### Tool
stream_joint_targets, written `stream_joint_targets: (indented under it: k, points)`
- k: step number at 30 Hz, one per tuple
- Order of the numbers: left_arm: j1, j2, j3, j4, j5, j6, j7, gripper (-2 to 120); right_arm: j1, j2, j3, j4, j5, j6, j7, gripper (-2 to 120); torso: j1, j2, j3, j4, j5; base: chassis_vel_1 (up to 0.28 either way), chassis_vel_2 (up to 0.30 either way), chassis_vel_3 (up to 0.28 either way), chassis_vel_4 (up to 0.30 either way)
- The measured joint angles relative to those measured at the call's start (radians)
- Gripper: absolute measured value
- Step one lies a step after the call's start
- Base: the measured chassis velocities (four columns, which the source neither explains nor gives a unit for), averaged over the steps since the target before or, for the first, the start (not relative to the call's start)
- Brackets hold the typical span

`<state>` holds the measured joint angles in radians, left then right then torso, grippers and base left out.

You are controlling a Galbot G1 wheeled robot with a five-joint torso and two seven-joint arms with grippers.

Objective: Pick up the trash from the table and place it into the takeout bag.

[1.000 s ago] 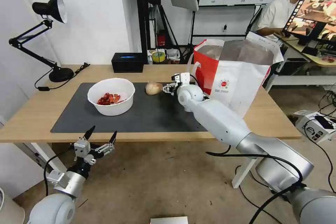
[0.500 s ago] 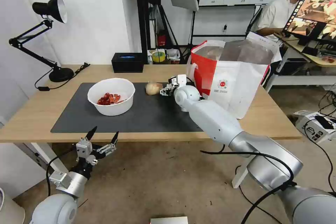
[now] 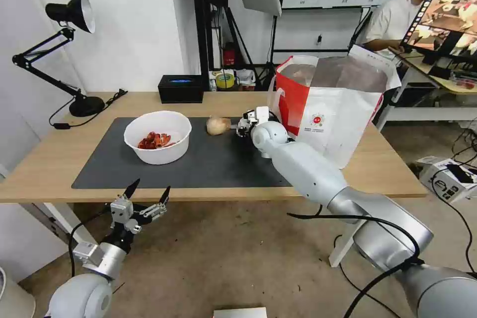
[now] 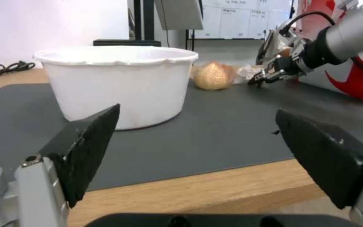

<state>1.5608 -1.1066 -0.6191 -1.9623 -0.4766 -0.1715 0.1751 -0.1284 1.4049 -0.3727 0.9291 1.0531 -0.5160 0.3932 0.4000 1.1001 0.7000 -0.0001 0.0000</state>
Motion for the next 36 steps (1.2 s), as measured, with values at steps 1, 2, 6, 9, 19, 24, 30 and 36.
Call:
stream_joint_targets:
  k: [1,2,6,9,19,24,30,36]
  points:
    - [0.001,-0.002,0.0,0.002,0.0,-0.003,0.0,100,0.0,0.004,0.003,0.002,0.007,-0.001,0.0,24,0.0,0.0,0.0,0.0,0.0,0.0,0.0,0.0,0.0]
    - [0.001,-0.002,0.0,0.002,0.0,-0.003,0.0,100,0.0,0.004,0.003,0.002,0.007,-0.001,0.0,24,0.0,0.0,0.0,0.0,0.0,0.0,0.0,0.0,0.0]
    - [0.002,-0.004,0.002,0.003,0.0,-0.007,-0.002,100,-0.002,0.009,0.015,0.009,0.014,0.001,-0.011,8,0.0,0.0,0.0,0.0003,0.0,0.0,0.0,0.0,0.0]
    - [0.001,-0.004,0.002,0.003,-0.001,-0.008,-0.004,100,-0.011,0.001,0.02,0.031,0.014,0.026,-0.049,0,0.0,0.0,0.0,0.0002,0.0,0.0,0.0,0.0,0.0]
    - [0.005,-0.003,-0.002,-0.009,-0.007,-0.008,-0.026,100,-0.123,-0.182,0.003,0.4,0.022,0.084,-0.089,0,0.0,0.0,0.0,-0.0001,0.0001,0.0,0.0,0.0,0.0]
    - [0.009,-0.005,-0.004,-0.018,-0.009,-0.008,-0.03,100,-0.271,-0.354,0.072,0.768,-0.004,0.166,-0.127,0,0.0,0.0,0.0,-0.0002,0.0002,0.0,0.0,0.0,0.0]
    - [0.008,-0.005,0.01,-0.019,-0.005,-0.009,-0.033,100,-0.341,-0.483,0.203,0.985,-0.056,0.292,-0.118,0,0.0,0.0,0.0,-0.0002,0.0006,0.0,0.0,0.0,0.0]
    - [0.004,-0.005,0.036,-0.03,0.004,-0.006,-0.05,100,-0.282,-0.59,0.311,1.005,-0.083,0.361,-0.044,0,0.0,0.0,0.0,0.0,0.0,0.0,0.0,0.0,0.0]
